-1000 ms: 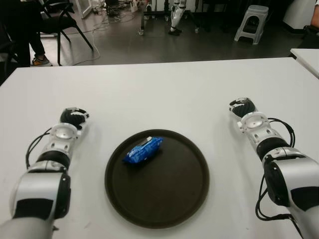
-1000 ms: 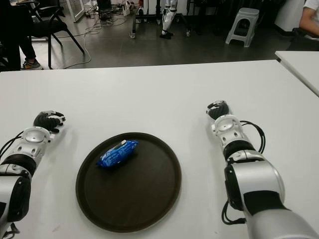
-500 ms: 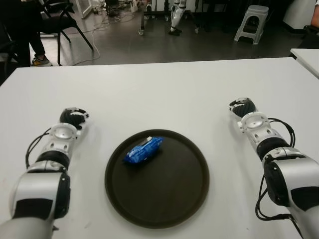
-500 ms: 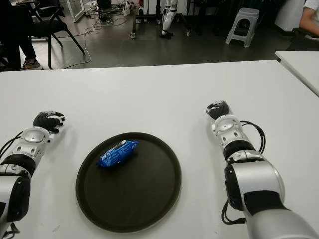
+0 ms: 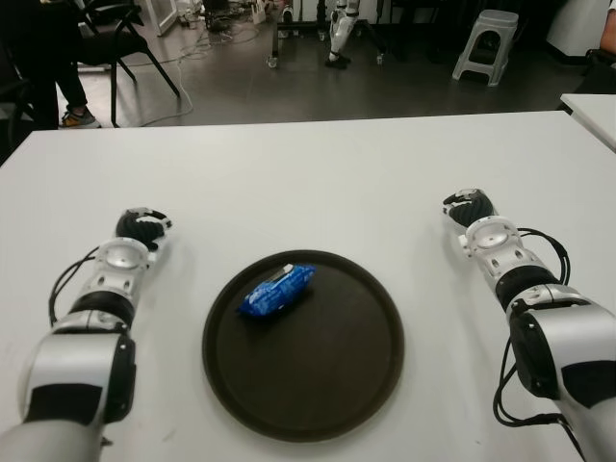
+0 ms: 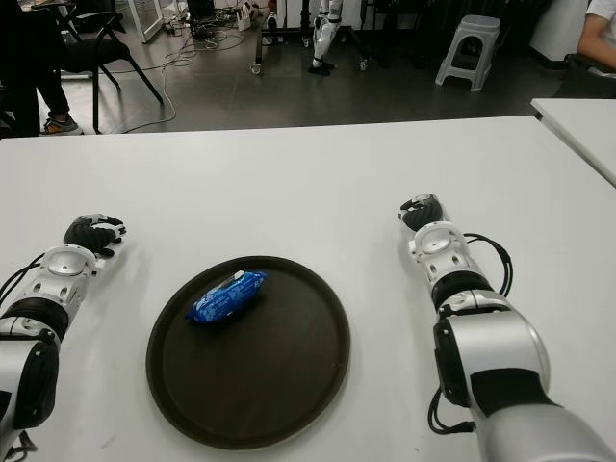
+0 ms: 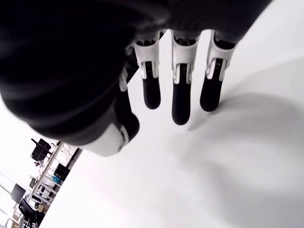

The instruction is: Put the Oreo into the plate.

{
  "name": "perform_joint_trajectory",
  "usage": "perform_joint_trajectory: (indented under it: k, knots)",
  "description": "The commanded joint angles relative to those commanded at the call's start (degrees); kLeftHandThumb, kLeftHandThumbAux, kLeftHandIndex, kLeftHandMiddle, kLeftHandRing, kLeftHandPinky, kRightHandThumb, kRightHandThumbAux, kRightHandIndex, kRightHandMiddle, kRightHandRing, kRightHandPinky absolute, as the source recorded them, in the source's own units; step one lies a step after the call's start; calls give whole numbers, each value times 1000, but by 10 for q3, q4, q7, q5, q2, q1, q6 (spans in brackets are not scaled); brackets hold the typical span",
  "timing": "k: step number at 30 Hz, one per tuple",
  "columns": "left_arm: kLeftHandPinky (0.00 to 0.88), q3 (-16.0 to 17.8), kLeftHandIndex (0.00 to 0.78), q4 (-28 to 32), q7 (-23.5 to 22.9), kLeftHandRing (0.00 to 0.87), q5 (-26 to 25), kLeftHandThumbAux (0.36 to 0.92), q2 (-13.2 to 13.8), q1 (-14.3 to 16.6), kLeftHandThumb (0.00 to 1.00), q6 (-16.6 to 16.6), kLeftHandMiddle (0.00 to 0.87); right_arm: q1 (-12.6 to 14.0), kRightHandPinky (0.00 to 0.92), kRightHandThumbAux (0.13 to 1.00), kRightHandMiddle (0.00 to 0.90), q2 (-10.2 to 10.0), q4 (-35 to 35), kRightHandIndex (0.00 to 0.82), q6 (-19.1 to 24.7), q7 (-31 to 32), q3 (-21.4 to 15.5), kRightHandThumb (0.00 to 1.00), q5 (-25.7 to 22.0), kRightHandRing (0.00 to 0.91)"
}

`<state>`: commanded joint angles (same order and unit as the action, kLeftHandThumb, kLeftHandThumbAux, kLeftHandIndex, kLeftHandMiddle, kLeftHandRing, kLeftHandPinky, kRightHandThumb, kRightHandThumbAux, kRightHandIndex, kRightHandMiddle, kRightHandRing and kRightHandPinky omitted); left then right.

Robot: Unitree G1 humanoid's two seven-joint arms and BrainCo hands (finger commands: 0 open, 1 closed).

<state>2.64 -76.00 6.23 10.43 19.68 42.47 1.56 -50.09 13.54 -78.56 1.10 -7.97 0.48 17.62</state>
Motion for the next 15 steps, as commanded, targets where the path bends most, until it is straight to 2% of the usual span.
perform_joint_trajectory:
  k: [15]
  knots:
    - [127,-5,397,0,-4,123,1,728,1,-1,670,1,118,0,298,736,200,0,0,396,0,-2,3,678,4,244]
